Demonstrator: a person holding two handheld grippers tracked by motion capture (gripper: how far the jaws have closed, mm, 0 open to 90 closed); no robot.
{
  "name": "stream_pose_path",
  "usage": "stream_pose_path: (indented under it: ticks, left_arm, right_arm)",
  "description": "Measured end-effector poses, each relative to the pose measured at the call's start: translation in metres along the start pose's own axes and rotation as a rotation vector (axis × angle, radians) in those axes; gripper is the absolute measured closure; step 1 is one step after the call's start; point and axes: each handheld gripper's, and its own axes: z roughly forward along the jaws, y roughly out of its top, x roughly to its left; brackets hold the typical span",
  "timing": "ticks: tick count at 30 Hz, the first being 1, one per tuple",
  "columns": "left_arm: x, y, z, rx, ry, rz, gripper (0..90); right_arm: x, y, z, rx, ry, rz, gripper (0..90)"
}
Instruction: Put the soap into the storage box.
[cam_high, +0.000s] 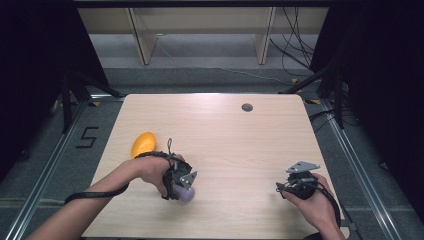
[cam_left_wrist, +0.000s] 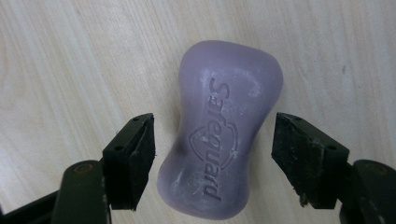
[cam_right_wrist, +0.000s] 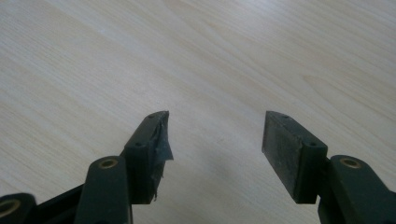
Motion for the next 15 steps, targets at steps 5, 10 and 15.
stream_pose_path:
  ticks: [5, 10, 15]
  left_arm:
    - [0.0009, -0.0010, 0.0037, 0.008, -0.015, -0.002, 31.7]
    - [0.0014, -0.0016, 0.0069, 0.012, -0.031, -0.006, 32.6]
    - [0.0041, -0.0022, 0.0095, 0.022, -0.042, 0.001, 35.2]
  right_arm:
    - [0.0000, 0.0000, 0.0001, 0.000, 0.000, -0.001, 41.6]
    - [0.0003, 0.0001, 0.0001, 0.000, 0.002, -0.002, 41.6]
    - [0.0002, 0.0000, 0.0001, 0.001, 0.003, -0.001, 41.6]
